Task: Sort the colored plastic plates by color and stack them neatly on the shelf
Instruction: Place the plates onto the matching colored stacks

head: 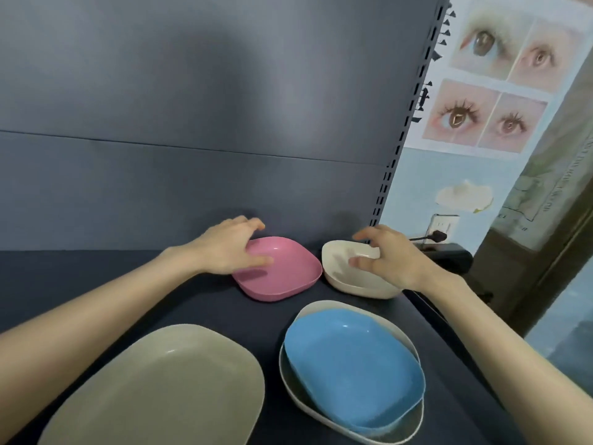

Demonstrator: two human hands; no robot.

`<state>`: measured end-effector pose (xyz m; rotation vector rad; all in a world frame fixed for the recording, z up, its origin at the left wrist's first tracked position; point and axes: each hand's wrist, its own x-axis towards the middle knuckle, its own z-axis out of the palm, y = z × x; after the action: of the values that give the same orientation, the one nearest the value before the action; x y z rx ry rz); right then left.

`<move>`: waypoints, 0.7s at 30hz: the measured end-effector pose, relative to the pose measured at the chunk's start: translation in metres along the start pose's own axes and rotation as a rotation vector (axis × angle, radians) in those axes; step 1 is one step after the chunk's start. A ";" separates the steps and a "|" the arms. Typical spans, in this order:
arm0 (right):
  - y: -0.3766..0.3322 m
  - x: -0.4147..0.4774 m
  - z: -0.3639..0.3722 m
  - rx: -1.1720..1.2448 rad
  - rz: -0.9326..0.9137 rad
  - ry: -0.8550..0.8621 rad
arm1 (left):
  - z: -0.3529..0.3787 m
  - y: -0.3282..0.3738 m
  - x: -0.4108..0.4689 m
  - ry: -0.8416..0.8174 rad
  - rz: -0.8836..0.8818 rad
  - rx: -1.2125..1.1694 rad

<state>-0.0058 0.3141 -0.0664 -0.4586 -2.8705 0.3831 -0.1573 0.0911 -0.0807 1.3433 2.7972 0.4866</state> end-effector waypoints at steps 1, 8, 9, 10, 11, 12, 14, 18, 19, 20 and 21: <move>0.006 0.005 0.003 0.006 -0.003 -0.017 | 0.002 -0.002 0.003 -0.020 -0.023 0.004; 0.039 0.039 0.022 0.029 0.047 -0.110 | 0.017 -0.007 0.026 -0.122 -0.145 0.033; 0.041 0.042 0.024 0.041 0.057 -0.124 | 0.019 -0.008 0.027 -0.126 -0.151 0.040; 0.044 0.044 0.025 0.054 0.065 -0.144 | 0.020 -0.009 0.029 -0.131 -0.159 0.047; 0.046 0.047 0.027 0.062 0.067 -0.164 | 0.021 -0.009 0.030 -0.133 -0.164 0.053; 0.048 0.049 0.028 0.063 0.067 -0.181 | 0.023 -0.009 0.031 -0.130 -0.169 0.054; 0.050 0.053 0.030 0.047 0.068 -0.186 | 0.023 -0.009 0.033 -0.116 -0.186 0.037; 0.050 0.056 0.029 0.002 0.121 -0.149 | 0.020 -0.009 0.035 -0.072 -0.213 -0.012; 0.050 0.056 0.028 -0.010 0.137 -0.142 | 0.019 -0.009 0.035 -0.053 -0.218 -0.033; 0.049 0.055 0.026 -0.018 0.149 -0.137 | 0.017 -0.009 0.034 -0.035 -0.221 -0.059; 0.048 0.055 0.023 -0.020 0.159 -0.130 | 0.016 -0.010 0.033 -0.019 -0.224 -0.086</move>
<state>-0.0493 0.3715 -0.0934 -0.6927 -2.9743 0.4250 -0.1838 0.1152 -0.0938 0.9975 2.8276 0.5749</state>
